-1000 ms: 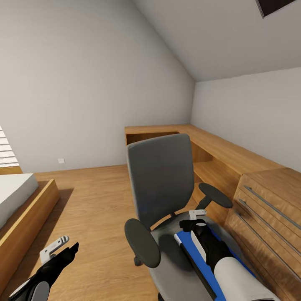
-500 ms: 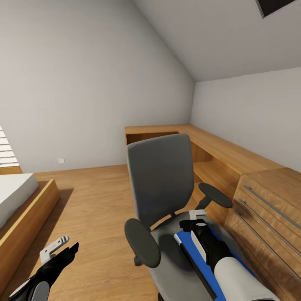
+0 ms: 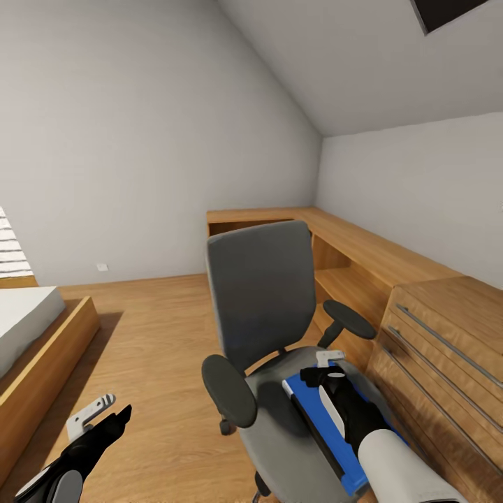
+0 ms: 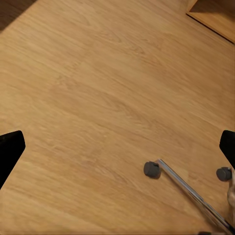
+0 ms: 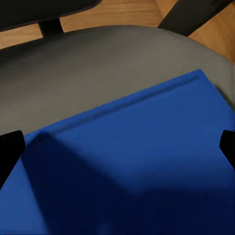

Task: In the bedroom, organize the workspace by keeping the computer under the desk, ensuring the monitor is on the desk, placing the keyboard on the desk next to the monitor, placing the mouse on the desk next to the keyboard, moving the folder from the swivel chair onto the desk next to the mouse, stacking the notebook on top of the folder with the pen on top of the notebook, and positioning the swivel chair next to the desk.

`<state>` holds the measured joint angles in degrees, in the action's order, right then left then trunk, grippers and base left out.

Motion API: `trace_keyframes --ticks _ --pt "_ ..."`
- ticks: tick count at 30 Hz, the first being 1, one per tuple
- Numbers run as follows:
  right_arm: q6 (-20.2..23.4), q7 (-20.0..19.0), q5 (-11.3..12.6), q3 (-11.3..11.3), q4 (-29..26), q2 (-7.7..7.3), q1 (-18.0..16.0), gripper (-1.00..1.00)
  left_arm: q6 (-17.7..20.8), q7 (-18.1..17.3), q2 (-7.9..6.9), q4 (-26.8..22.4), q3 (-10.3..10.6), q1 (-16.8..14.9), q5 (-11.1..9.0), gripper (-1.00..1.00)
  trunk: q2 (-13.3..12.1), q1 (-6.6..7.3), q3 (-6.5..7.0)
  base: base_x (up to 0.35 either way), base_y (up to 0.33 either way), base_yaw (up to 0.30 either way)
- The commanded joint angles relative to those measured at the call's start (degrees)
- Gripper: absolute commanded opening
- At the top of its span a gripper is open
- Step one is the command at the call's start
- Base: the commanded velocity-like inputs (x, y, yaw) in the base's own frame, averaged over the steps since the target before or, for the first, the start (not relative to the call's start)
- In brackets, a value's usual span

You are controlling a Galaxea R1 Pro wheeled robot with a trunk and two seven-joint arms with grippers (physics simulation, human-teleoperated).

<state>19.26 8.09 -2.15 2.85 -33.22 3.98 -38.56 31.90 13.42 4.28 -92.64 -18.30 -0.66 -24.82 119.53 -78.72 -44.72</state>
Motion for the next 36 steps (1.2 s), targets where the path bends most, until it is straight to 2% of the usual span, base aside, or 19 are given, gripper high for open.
trace_keyframes --ticks 1,22,36 --pt "0.43 0.26 -0.22 0.23 -0.09 -0.02 -0.02 1.00 0.25 0.40 0.03 -0.08 -0.05 -0.04 -0.61 1.00 0.03 0.01 -0.06 -0.015 -0.011 0.000" --pt "0.34 0.26 -0.22 0.22 -0.09 -0.02 -0.02 1.00 0.19 0.46 0.03 -0.04 -0.07 -0.04 -0.59 1.00 0.03 0.01 -0.06 0.000 -0.001 0.000" --pt "0.34 0.26 -0.22 0.20 -0.09 -0.02 -0.02 1.00 0.23 0.46 0.04 0.00 -0.07 -0.04 -0.64 1.00 0.03 0.01 -0.06 0.108 0.000 0.000"
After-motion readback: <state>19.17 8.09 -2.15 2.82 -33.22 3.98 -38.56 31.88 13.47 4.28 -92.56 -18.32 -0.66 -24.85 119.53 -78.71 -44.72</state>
